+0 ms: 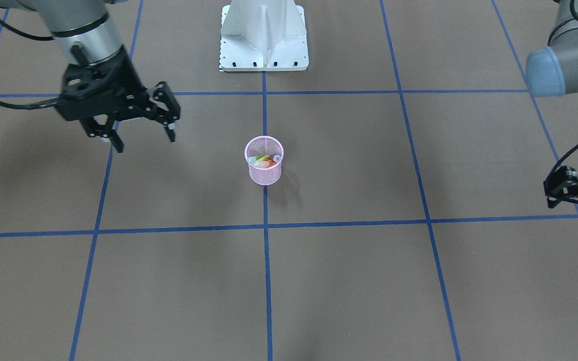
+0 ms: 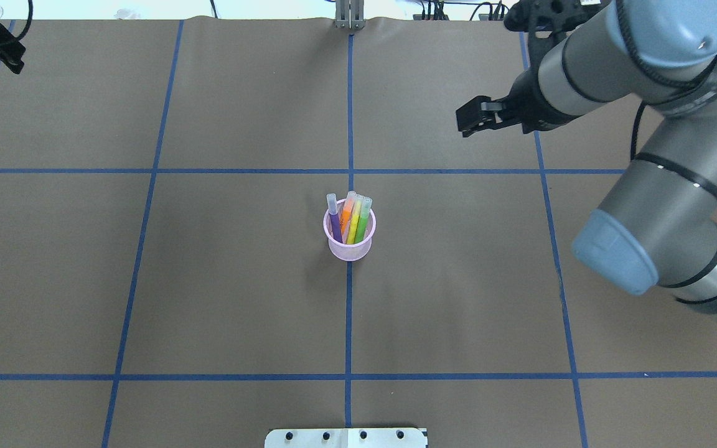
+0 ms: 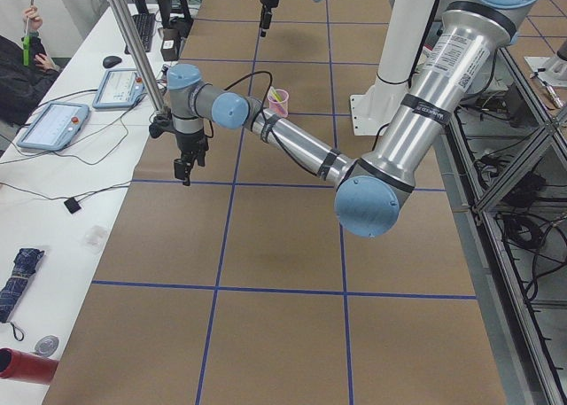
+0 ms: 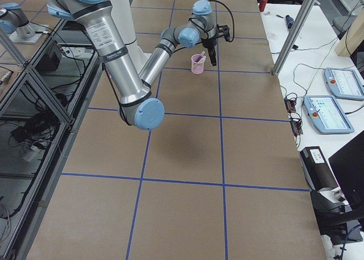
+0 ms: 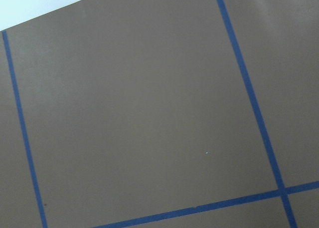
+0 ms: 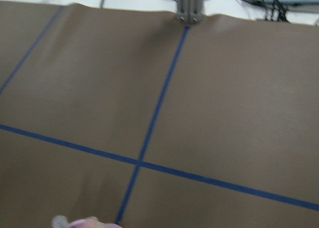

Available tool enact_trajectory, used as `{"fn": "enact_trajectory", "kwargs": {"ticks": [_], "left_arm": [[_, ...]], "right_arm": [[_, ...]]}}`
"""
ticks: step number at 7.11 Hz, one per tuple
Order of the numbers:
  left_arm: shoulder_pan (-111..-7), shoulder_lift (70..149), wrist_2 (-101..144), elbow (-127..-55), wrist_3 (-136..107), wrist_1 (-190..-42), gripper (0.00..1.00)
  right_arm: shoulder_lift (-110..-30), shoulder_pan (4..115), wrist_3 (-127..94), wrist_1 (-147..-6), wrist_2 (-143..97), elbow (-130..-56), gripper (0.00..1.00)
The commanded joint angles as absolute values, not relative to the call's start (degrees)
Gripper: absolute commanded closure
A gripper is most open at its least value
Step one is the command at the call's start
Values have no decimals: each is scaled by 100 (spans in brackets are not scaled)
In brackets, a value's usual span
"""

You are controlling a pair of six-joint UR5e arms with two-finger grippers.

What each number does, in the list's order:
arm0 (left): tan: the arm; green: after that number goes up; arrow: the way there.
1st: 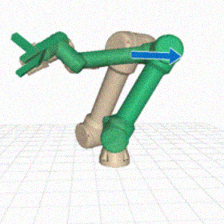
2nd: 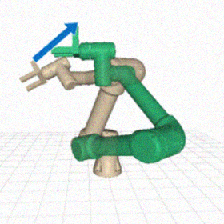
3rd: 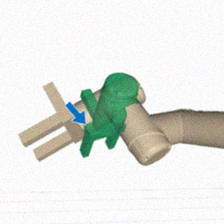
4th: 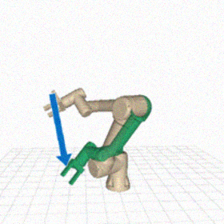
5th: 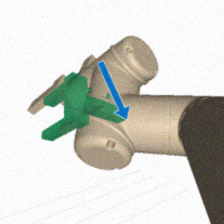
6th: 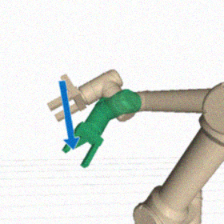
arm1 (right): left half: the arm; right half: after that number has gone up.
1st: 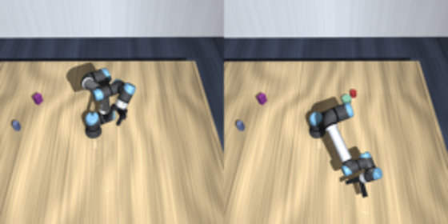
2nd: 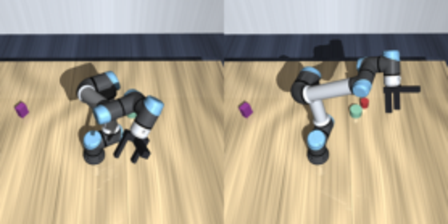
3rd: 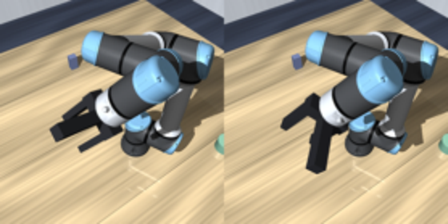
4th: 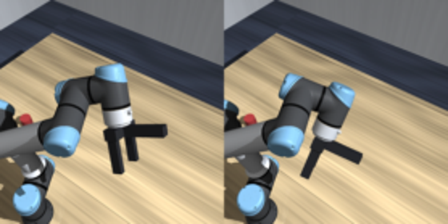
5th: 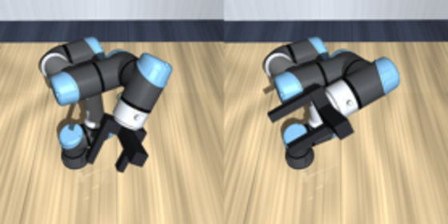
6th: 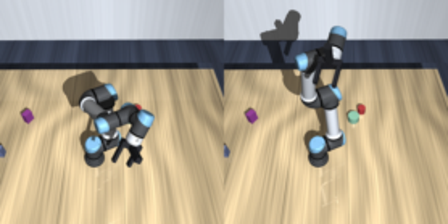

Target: Collect pens into pen holder

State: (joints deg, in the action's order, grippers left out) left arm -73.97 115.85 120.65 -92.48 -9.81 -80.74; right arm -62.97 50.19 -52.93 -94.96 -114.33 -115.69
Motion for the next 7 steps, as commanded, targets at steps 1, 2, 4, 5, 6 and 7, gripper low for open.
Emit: {"fn": "enact_trajectory", "kwargs": {"ticks": [1, 2, 4, 5, 6, 7], "left_arm": [[-8040, 11190, 12172, -9098, -318, -8094, 0], [-8025, 11014, 12199, -9062, -456, -8095, 0], [-8095, 10637, 12234, -9105, -422, -8565, 0], [-8164, 10322, 12234, -9062, -413, -8987, 0], [-8174, 10023, 12234, -9062, -404, -9557, 0], [-8174, 9680, 12234, -9044, -404, -10154, 0]], "right_arm": [[-7273, 5833, -4462, -9713, -11882, -11410, 1], [-7582, 6184, -4004, -9712, -12092, -11391, 1], [-7961, 6871, -3982, -9703, -12584, -10989, 1], [-7998, 6995, -3999, -9703, -12438, -10804, 1], [-7998, 7205, -3973, -9607, -12367, -10645, 1], [-8015, 7590, -3529, -9285, -12453, -10330, 1]]}}
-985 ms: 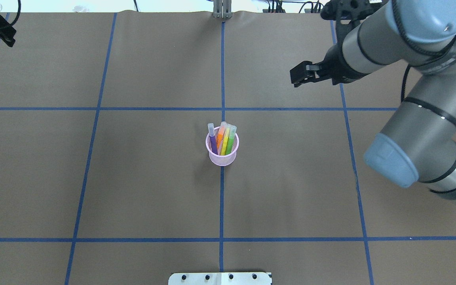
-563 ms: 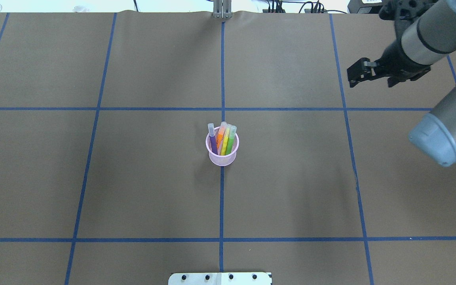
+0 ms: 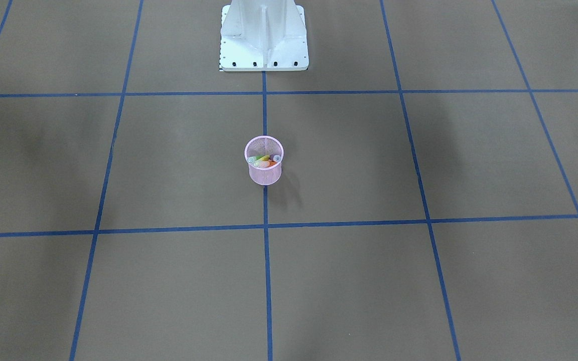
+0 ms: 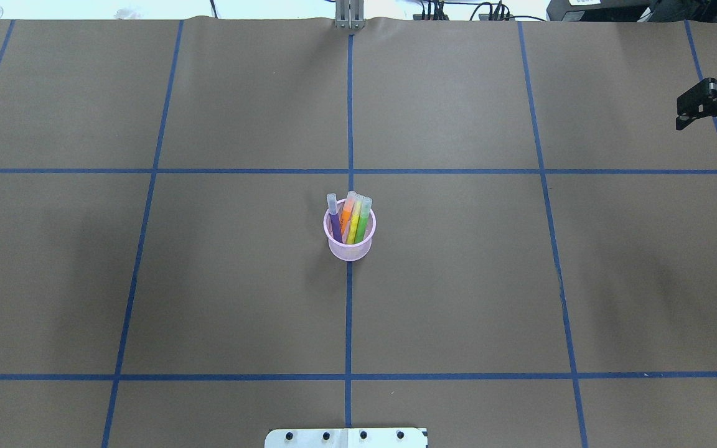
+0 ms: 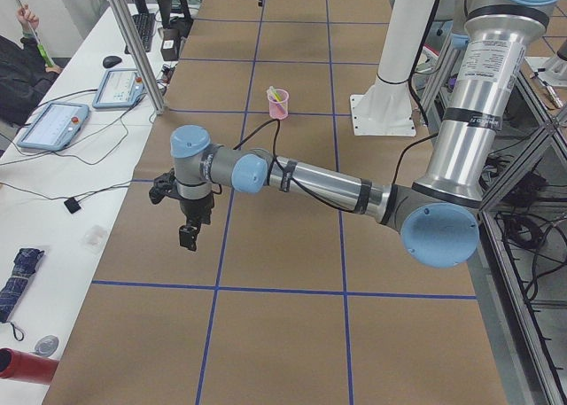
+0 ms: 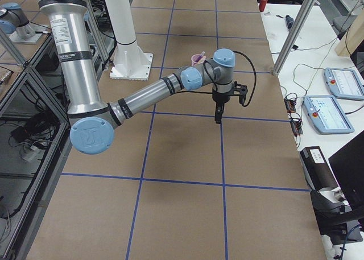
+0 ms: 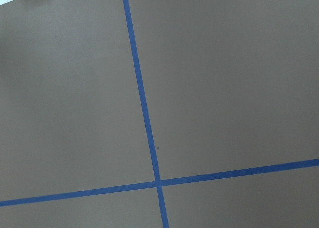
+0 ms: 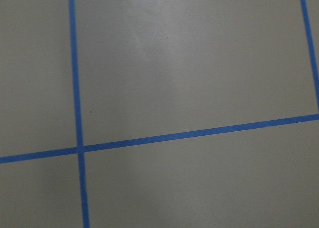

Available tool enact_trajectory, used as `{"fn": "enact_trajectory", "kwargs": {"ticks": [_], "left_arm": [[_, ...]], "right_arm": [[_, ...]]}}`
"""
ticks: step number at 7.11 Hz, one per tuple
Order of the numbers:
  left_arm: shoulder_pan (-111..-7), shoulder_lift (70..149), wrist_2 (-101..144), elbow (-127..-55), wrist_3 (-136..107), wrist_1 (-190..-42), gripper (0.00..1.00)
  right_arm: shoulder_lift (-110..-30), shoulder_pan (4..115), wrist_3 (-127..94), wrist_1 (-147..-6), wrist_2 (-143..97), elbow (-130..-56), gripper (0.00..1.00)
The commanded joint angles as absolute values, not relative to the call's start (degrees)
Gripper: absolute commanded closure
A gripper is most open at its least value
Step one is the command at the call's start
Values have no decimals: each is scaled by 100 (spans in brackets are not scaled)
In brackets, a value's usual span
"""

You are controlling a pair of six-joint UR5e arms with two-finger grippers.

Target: Collect pens into pen holder

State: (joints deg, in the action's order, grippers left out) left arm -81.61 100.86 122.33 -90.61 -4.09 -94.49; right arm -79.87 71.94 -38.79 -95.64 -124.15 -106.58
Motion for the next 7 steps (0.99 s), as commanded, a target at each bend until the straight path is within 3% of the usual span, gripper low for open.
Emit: {"fn": "enact_trajectory", "kwargs": {"ticks": [1, 3, 7], "left_arm": [[-8209, 9477, 12226, -9018, -361, -10151, 0], [-8636, 9370, 13027, -8738, 477, -9786, 0], [-8991, 9125, 13456, -9491, 633, -8824, 0]], "right_arm": [[-8164, 7881, -2419, -9194, -12689, -10057, 1], [-8532, 8348, -1296, -9185, -13077, -9573, 1], [-9113, 8736, -942, -9176, -13518, -9527, 1]]}}
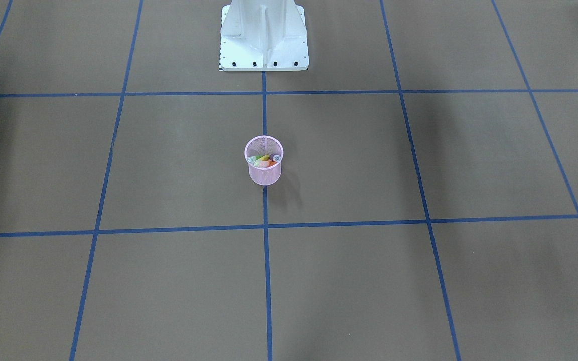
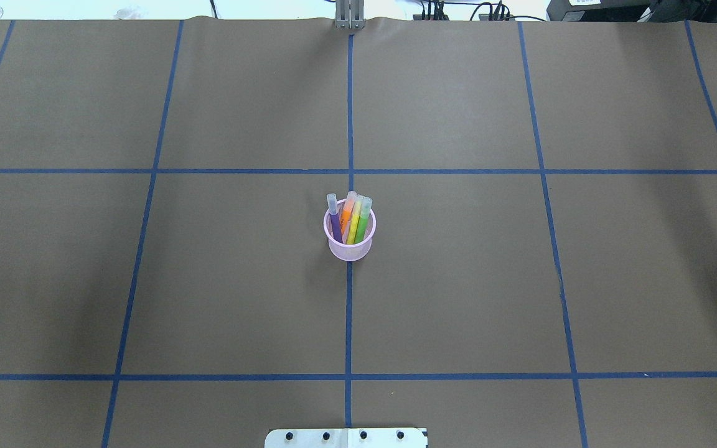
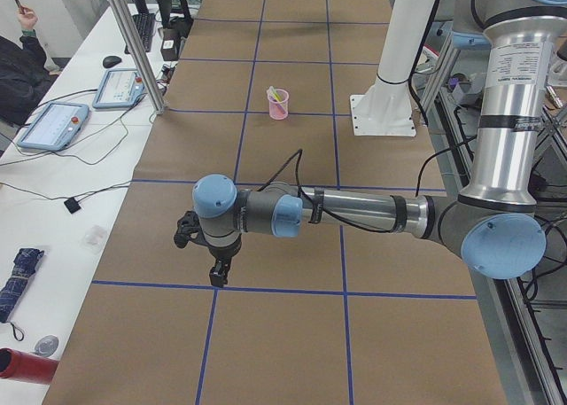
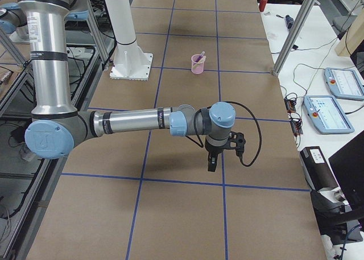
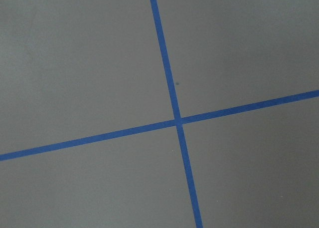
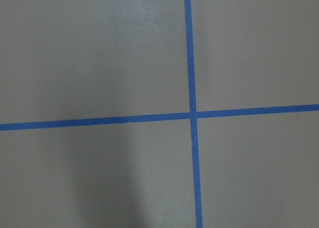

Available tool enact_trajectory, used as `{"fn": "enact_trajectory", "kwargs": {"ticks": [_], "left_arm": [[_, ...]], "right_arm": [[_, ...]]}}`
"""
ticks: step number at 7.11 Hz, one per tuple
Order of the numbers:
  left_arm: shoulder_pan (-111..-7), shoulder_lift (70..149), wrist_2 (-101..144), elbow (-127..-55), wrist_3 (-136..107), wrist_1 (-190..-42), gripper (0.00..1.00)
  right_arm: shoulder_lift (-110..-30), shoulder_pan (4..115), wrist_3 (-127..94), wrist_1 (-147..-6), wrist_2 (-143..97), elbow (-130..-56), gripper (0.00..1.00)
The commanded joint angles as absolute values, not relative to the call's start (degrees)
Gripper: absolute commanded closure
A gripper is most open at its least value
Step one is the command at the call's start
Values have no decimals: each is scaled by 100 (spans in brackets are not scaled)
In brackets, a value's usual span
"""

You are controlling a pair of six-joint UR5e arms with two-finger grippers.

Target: Collect pens into pen holder

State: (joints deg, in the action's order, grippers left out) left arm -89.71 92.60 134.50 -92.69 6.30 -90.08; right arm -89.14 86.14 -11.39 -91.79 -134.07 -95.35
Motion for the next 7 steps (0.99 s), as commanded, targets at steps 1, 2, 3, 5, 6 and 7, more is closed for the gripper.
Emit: {"fn": "enact_trajectory", "kwargs": {"ticks": [1, 2, 3, 5, 6, 7], "left_arm": [[-8983, 9080, 13447, -9544, 624, -8833, 0], [-8982, 9070, 13447, -9545, 624, -8824, 0], [-8991, 9070, 13447, -9554, 633, -8833, 0], [-8982, 9070, 13447, -9554, 624, -8824, 0], [-8991, 9070, 13447, -9545, 624, -8824, 0], [-8983, 9062, 13447, -9545, 633, -8824, 0]], "right_arm": [[-9166, 8849, -566, -9176, -13526, -9406, 1], [-9167, 8981, -397, -9184, -13587, -9265, 1], [-9210, 9113, -187, -9176, -13701, -9177, 1], [-9334, 9167, 9, -9176, -13808, -9185, 1], [-9334, 9176, 0, -9176, -13799, -9193, 1], [-9334, 9176, -9, -9176, -13808, -9202, 1]]}}
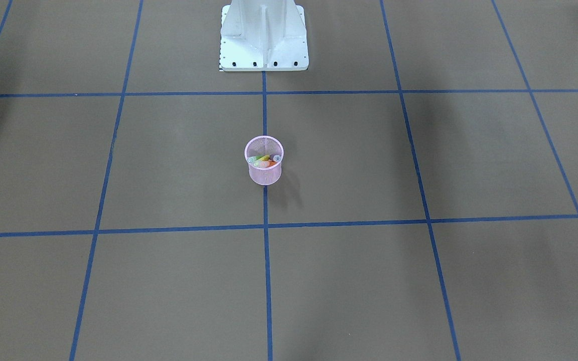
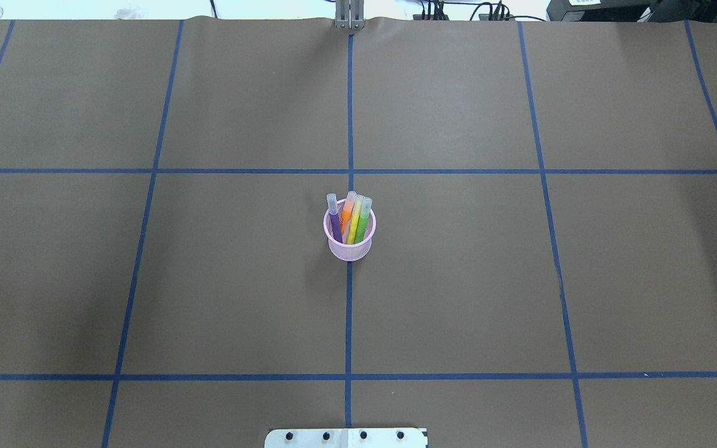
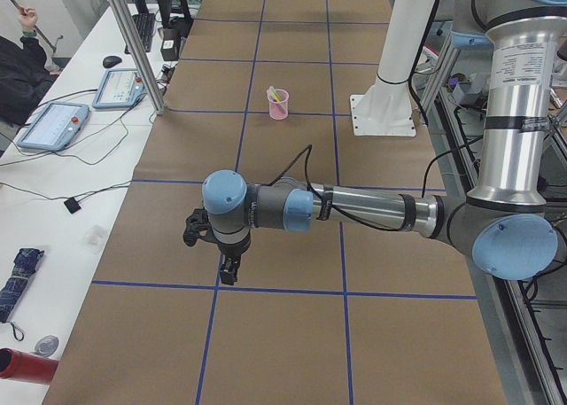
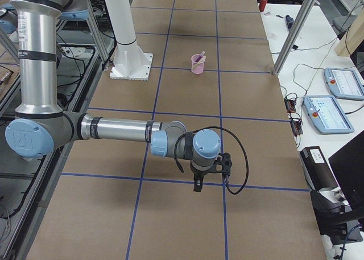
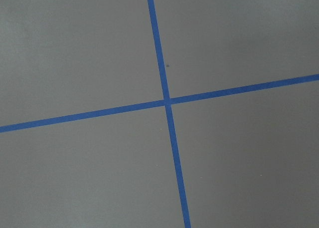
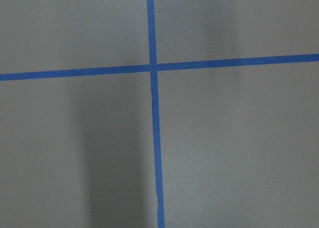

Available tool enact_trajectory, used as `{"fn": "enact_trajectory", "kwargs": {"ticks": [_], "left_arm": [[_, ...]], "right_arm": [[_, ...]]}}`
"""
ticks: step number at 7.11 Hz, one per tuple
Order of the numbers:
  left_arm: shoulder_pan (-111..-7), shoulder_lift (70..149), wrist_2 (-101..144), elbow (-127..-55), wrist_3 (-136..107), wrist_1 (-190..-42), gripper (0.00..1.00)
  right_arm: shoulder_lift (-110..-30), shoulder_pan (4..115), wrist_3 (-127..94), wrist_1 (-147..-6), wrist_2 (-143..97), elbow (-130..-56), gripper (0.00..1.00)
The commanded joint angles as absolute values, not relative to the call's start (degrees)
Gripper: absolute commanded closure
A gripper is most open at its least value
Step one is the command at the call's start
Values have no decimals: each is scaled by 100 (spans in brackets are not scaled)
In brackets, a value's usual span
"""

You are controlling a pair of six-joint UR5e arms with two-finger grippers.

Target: Collect pens into pen holder

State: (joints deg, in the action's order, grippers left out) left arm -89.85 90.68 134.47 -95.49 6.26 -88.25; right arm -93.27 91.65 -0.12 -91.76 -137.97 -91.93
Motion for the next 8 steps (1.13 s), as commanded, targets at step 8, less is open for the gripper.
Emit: {"fn": "enact_trajectory", "kwargs": {"ticks": [8], "left_arm": [[-8982, 9070, 13447, -9475, 642, -8833, 0]], "right_arm": [[-9308, 9176, -18, -9176, -13808, -9220, 1]]}}
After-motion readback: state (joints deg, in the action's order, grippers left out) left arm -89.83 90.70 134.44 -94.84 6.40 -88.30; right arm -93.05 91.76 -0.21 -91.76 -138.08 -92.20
